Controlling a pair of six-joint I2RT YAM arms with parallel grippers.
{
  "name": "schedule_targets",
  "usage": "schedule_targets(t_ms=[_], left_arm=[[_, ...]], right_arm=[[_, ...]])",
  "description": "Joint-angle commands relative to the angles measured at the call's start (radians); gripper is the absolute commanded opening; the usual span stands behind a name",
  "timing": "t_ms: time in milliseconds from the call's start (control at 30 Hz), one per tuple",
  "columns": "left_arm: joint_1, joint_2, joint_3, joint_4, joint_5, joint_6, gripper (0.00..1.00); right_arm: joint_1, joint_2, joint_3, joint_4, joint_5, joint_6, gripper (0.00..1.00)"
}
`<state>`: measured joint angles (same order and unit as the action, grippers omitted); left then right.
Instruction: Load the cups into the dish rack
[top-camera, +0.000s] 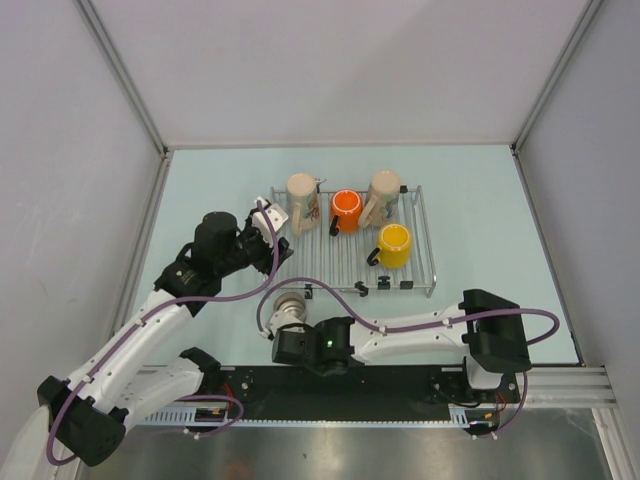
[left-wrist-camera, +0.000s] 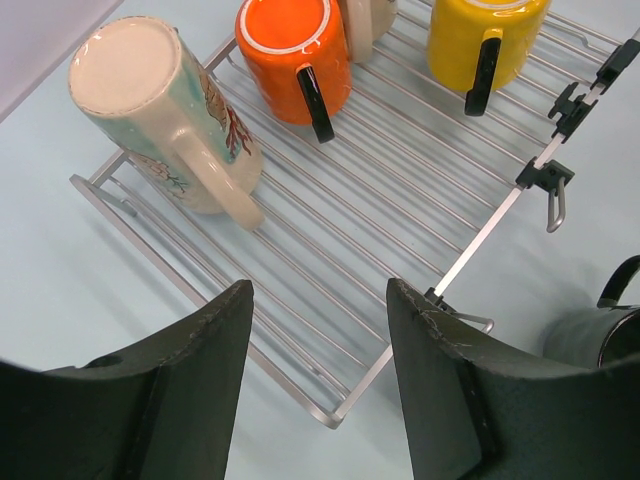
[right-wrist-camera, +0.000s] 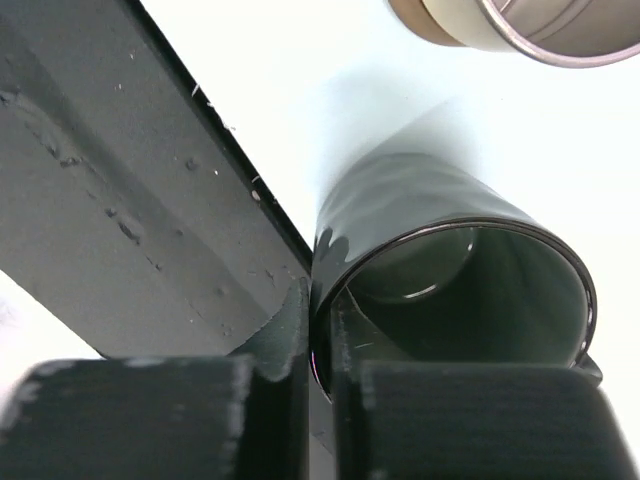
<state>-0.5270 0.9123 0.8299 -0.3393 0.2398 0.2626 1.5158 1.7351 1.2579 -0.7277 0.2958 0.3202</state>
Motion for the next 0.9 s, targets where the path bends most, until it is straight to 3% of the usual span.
schedule_targets(t_ms=[0, 200, 367, 533, 700, 867], left_arm=[[0.009, -0.020, 0.000, 0.020, 0.023, -0.010, 0.61], [0.012, -0.029, 0.005, 0.017, 0.020, -0.013, 0.61], [0.038, -0.055, 0.029, 0.036, -0.004, -0.039, 0.64], [0.091, -0.119, 0.029, 0.077, 0.052, -0.036, 0.70], [0.156, -0.213, -0.012, 0.118, 0.232, -0.023, 0.70], [0.193, -0.306, -0.057, 0.138, 0.389, -0.023, 0.60]], right_arm=[[-0.005, 0.015, 0.006, 0.003, -0.041, 0.002, 0.00], [-0.046, -0.028, -0.025, 0.112, -0.115, 0.022, 0.00], [-0.057, -0.301, -0.067, 0.270, -0.162, 0.054, 0.00], [-0.106, -0.609, -0.199, 0.568, -0.195, 0.126, 0.00], [-0.245, -0.824, -0.376, 0.821, -0.277, 0.203, 0.00], [-0.388, -0.879, -0.448, 1.025, -0.429, 0.287, 0.00]])
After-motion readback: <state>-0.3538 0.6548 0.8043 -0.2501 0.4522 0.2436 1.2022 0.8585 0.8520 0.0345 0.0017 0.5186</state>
